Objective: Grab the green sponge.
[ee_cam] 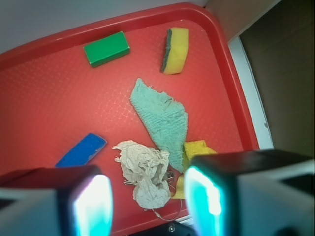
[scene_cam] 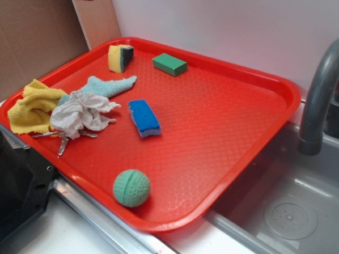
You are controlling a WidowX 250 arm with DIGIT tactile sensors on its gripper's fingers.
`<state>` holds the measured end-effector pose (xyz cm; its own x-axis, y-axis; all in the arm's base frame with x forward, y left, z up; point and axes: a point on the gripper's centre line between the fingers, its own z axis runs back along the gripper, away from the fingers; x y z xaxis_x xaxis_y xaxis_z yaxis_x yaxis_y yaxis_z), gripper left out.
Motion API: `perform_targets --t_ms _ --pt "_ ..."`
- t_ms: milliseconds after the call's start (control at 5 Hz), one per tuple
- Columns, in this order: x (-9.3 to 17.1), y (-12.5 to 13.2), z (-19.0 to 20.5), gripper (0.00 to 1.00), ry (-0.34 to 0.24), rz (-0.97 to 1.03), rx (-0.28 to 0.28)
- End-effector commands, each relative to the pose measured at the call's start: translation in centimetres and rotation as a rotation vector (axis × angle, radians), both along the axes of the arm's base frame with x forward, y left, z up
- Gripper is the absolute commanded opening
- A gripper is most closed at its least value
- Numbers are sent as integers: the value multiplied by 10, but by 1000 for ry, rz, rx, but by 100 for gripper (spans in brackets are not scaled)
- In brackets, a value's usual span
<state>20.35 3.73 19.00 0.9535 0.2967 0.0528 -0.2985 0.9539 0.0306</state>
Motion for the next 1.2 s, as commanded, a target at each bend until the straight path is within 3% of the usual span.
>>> perform_targets --t_ms 0,200,400,600,800,1000 --pt "30 35 -7 100 -28 48 52" --pt "54 64 -34 100 -73 239 30" --pt "69 84 -62 100 -71 369 69" --pt "97 101 -95 100 -72 397 35" --pt "135 100 -112 100 -65 382 53" --pt "142 93 -134 100 -29 354 43"
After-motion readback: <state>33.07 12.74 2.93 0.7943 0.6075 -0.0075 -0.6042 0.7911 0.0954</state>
